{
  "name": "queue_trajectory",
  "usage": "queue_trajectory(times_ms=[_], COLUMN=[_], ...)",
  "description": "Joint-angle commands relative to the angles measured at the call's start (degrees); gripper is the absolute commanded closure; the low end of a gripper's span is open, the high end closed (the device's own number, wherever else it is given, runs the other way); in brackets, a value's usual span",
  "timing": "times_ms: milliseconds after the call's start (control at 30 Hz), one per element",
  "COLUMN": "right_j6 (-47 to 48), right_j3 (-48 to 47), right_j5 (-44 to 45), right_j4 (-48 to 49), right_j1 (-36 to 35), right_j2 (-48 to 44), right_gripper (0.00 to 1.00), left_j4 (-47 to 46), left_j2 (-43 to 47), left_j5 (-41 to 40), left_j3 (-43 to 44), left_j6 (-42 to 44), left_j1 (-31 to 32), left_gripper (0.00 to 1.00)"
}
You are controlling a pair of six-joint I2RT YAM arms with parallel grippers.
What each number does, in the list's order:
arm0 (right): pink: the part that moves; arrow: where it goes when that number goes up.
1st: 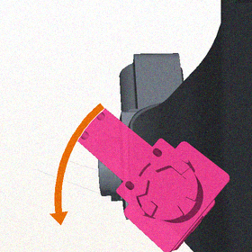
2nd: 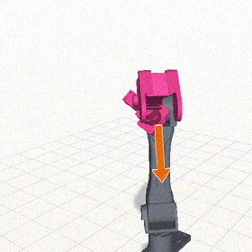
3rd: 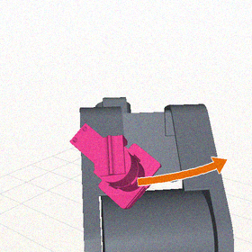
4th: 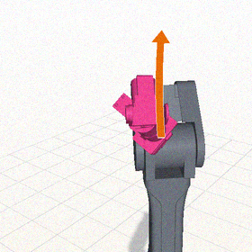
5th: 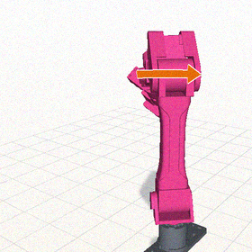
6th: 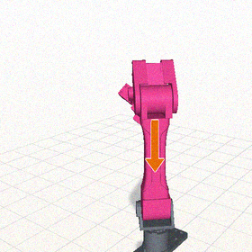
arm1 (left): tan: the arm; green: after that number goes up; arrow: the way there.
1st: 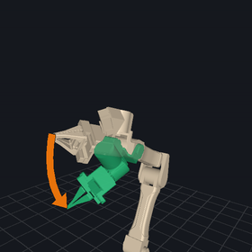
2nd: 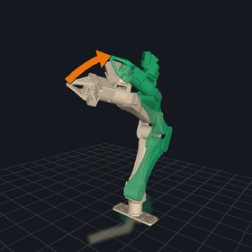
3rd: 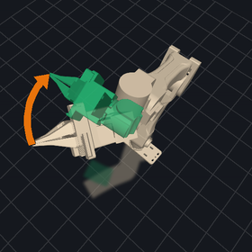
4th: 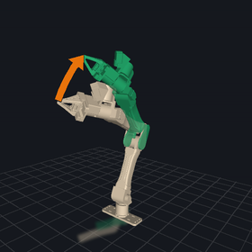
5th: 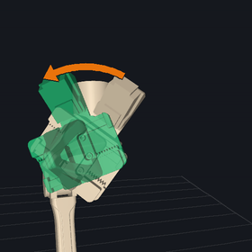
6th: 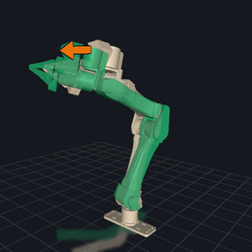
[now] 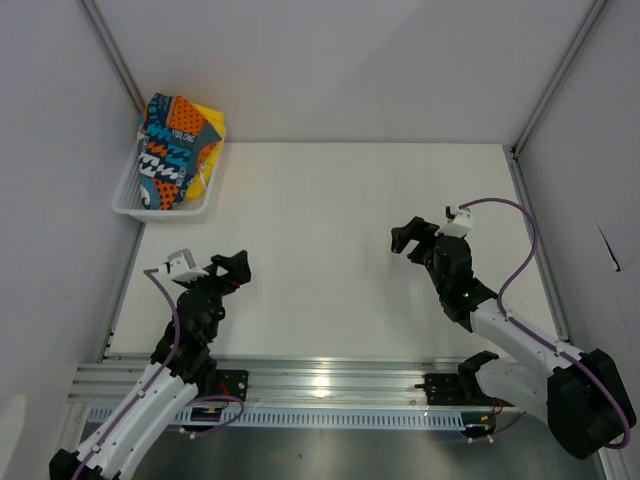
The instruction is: Fold and stack the shorts
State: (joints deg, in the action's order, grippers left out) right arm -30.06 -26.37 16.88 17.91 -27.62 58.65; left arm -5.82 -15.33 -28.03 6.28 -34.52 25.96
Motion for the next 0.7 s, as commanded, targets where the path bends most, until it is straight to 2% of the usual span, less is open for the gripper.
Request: queue_trajectory(times_ms=[0,200,333,433,567,667], right_j6=[-0.17,1.59,1.67,1.85,1.59,1.5], right_j3=[-1.05,-0.61,-0.09,-0.17,-0.08,-0.17], right_j5=[0.96,0.61,0.69,0.87,1.57,1.4], right_j4=[2.74,3.18,3.62,3.36,3.62,3.97], right_j1=[0.2,0.19,0.11,0.19,0.19,0.28], right_j2=[0.15,0.67,1.55,2.52,4.27,5.77], right_gripper=[0.01,0.01,0.01,0.0,0.0,0.0], left_j4=[3.36,8.37,13.02,15.67,16.89,21.63], left_j2=[-3.38,-12.68,-18.49,-23.76,-32.63,-41.33], left_j5=[-1.41,2.28,-0.52,1.38,8.33,11.32], left_j3=[4.7,11.38,17.95,23.68,31.76,43.34], left_j6=[-1.08,-3.53,-8.17,-9.86,-11.44,-13.11], left_j1=[-0.38,-0.47,-1.26,-4.94,-15.83,-21.99], left_gripper=[0.01,0.01,0.01,0.01,0.01,0.01])
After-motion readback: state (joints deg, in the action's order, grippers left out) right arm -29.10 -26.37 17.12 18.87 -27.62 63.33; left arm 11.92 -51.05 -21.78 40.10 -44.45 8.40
